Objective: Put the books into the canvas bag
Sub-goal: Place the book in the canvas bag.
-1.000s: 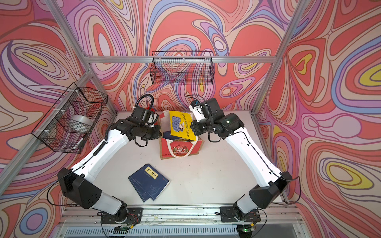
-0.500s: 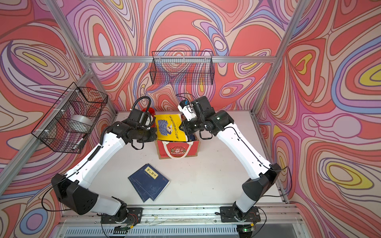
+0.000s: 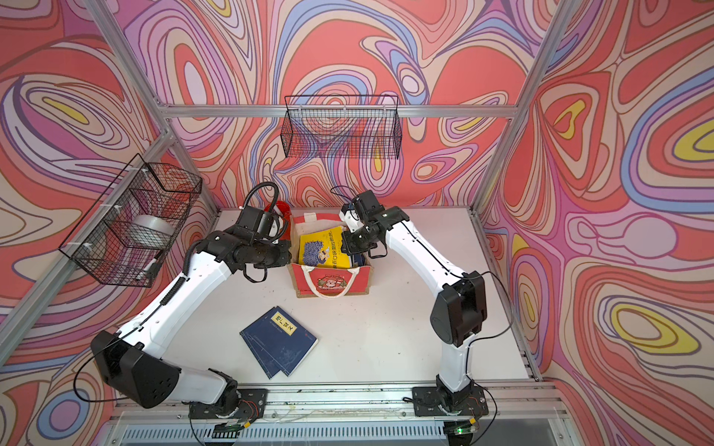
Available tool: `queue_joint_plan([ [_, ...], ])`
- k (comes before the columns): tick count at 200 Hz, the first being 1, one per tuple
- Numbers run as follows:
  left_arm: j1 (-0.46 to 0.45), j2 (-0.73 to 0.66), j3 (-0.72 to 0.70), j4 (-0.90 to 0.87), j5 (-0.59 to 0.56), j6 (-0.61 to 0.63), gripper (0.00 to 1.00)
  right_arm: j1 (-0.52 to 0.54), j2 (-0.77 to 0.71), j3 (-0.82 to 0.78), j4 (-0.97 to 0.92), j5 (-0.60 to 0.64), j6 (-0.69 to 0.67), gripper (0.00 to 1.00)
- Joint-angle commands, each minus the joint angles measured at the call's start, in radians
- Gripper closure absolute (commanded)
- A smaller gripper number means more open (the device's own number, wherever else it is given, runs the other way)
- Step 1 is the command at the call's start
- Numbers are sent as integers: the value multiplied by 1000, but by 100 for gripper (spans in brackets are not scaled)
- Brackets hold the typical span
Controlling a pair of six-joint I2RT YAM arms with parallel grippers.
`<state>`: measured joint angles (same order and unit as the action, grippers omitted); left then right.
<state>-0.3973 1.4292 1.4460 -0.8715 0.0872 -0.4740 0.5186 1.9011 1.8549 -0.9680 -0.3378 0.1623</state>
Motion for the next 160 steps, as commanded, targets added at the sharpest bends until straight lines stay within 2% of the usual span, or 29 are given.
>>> queue_joint_plan([
  [1,25,-39,-19,-52,-19,14,100,1,19,55,21,1,17,70],
  [24,36,-52,-30,-43,-14,11,100,1,-14,40,31,46,23,45],
  [63,58,-65,-33,-26,19,7,100,3,-123,28,33,76,-9,32],
  [73,64,-71,-35,-16,31,7,100,8,-207,-14,67,76,-18,27],
  [85,65,-72,-29,-8,61,14,100,16,-275,-55,81,88,-24,9],
  [113,65,-80,-24,3,101,18,100,65,-398,-159,66,84,-21,4],
  [137,81,-125,-48,28,90,6,100,226,-513,-335,159,126,-10,4],
  [160,163,-184,-82,8,103,-15,77,400,-617,-548,315,194,97,4],
])
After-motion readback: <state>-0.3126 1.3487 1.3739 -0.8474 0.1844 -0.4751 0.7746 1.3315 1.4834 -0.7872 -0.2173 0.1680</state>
